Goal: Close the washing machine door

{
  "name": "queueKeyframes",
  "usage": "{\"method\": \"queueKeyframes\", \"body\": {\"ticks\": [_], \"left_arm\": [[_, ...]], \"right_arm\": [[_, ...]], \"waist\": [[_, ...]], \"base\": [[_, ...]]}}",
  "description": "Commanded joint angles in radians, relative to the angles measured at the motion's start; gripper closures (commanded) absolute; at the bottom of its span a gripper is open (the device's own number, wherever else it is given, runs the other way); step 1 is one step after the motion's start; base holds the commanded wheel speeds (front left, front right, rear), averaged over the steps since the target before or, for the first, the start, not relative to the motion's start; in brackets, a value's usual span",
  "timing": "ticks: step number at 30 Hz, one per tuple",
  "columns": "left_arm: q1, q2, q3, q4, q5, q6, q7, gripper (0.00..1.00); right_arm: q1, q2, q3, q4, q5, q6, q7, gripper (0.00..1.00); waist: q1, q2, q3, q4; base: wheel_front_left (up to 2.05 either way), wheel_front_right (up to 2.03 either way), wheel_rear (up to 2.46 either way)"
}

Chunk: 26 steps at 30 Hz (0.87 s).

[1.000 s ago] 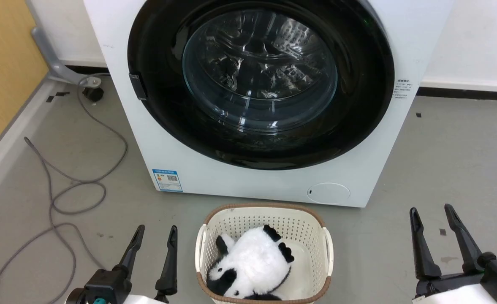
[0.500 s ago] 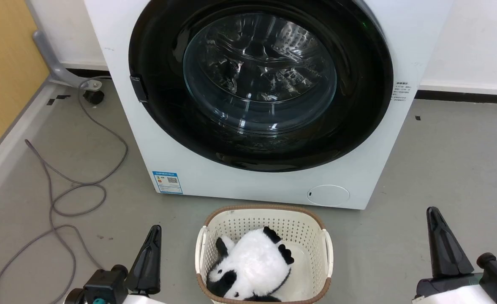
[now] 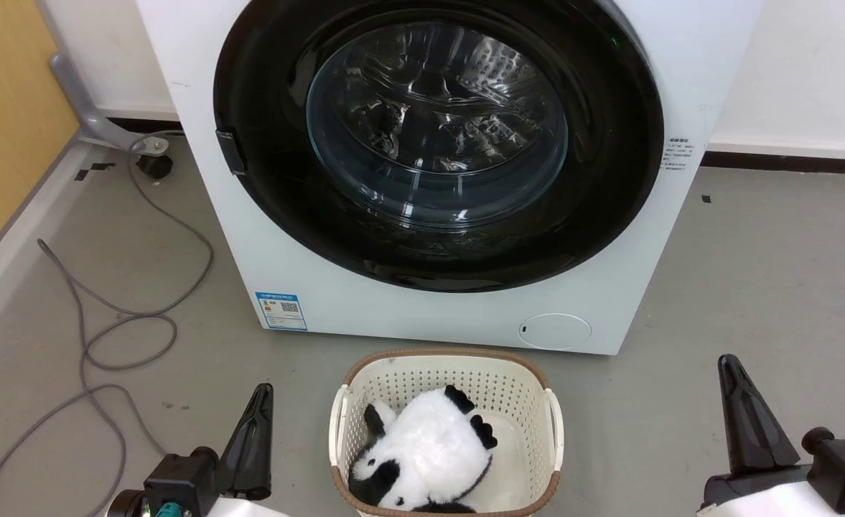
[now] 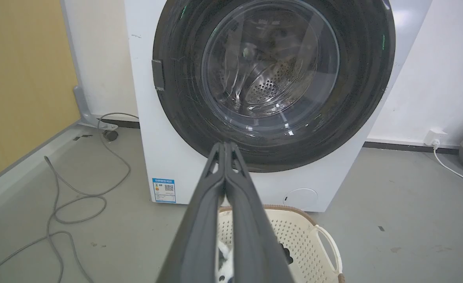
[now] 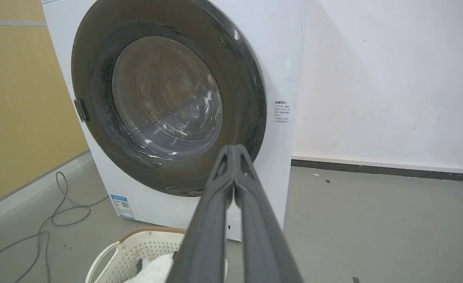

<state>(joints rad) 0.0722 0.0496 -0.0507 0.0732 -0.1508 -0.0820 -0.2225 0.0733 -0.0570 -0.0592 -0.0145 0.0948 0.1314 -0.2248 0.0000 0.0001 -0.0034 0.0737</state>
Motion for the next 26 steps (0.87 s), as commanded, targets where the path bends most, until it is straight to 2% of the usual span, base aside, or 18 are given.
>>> {"method": "queueKeyframes", "body": {"ticks": [1,26], "left_arm": [[-0.010,0.000,0.003,-0.005,0.011,0.005,0.005,1.00],[-0.025,0.000,0.015,-0.021,0.044,0.023,0.056,1.00]], "right_arm": [[-0.010,0.001,0.003,0.001,-0.006,0.000,0.006,1.00],[-0.025,0.002,0.016,0.004,-0.027,0.000,0.058,1.00]], "waist": [[0.0000,-0.0001,0.000,-0.001],[0.0000,-0.0001,0.001,-0.018]], "base": [[0.00,0.00,0.00],[0.00,0.00,0.00]]}}
